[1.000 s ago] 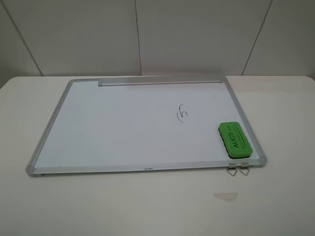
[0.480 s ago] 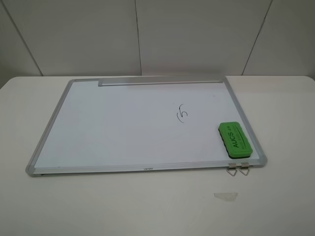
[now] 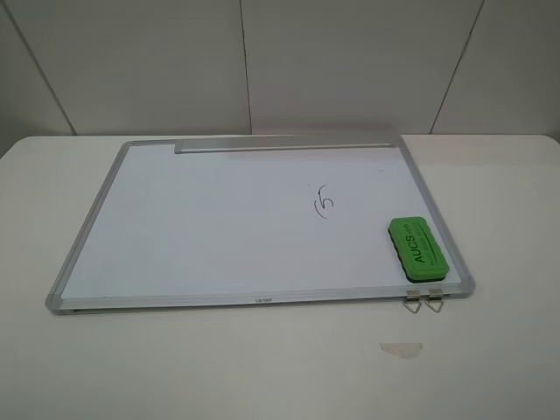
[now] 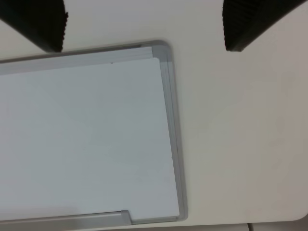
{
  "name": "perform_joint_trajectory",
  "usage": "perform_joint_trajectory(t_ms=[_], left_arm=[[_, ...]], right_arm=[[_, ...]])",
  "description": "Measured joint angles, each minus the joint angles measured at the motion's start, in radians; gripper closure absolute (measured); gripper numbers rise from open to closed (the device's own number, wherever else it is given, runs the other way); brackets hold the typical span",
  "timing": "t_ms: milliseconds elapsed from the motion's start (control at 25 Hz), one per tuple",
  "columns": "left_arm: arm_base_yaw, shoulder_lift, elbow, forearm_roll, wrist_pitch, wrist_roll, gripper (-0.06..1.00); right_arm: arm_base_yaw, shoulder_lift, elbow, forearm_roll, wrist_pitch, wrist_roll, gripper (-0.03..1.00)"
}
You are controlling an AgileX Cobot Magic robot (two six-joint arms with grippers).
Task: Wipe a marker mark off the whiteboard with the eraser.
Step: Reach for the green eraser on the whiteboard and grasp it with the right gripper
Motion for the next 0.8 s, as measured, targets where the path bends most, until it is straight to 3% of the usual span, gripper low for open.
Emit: perform_joint_trajectory(t_ms=[440,800], left_arm=[[0.0,0.0,0.0,0.0,0.0,0.0,0.26],[0.0,0.0,0.0,0.0,0.0,0.0,0.26]], right_arm=[[0.0,0.006,0.0,0.063,0.0,0.001,0.14],[0.0,0.218,-0.023,0.155,0.023,0.001,0.14]])
